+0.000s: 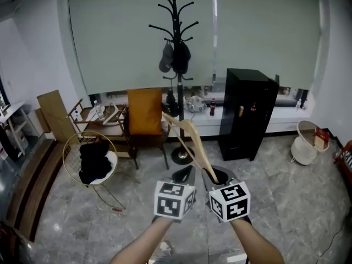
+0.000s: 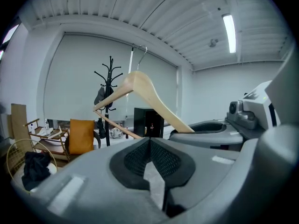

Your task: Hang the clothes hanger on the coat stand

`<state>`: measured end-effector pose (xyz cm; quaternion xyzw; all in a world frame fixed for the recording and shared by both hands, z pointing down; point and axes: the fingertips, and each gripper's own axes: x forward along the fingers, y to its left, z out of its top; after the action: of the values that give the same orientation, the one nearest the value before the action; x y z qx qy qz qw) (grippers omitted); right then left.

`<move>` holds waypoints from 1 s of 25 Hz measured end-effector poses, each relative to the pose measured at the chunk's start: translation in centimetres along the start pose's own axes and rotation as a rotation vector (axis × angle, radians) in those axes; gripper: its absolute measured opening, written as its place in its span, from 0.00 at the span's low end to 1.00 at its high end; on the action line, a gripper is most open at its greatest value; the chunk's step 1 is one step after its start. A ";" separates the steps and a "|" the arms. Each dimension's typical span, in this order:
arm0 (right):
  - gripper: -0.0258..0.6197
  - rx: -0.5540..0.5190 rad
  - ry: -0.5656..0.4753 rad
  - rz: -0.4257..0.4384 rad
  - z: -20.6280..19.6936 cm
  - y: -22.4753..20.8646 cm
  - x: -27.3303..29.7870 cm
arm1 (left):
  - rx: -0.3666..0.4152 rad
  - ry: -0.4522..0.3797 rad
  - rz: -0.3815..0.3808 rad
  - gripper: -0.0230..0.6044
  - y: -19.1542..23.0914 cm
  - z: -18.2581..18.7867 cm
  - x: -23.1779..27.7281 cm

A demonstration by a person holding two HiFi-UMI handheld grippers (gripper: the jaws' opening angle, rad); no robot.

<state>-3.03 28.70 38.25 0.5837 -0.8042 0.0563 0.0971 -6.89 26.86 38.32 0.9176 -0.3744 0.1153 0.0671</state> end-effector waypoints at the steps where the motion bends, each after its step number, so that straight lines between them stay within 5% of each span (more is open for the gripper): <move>1: 0.10 0.000 -0.001 -0.006 0.2 -0.2 0.8 | 0.003 -0.002 -0.007 0.04 0.6 0.2 0.5; 25: 0.10 0.003 0.002 -0.084 6.9 3.0 22.1 | -0.008 -0.059 -0.111 0.04 21.1 4.5 7.0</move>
<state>-13.10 7.75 36.51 0.6170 -0.7788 0.0541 0.0992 -16.11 6.25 36.62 0.9396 -0.3255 0.0830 0.0661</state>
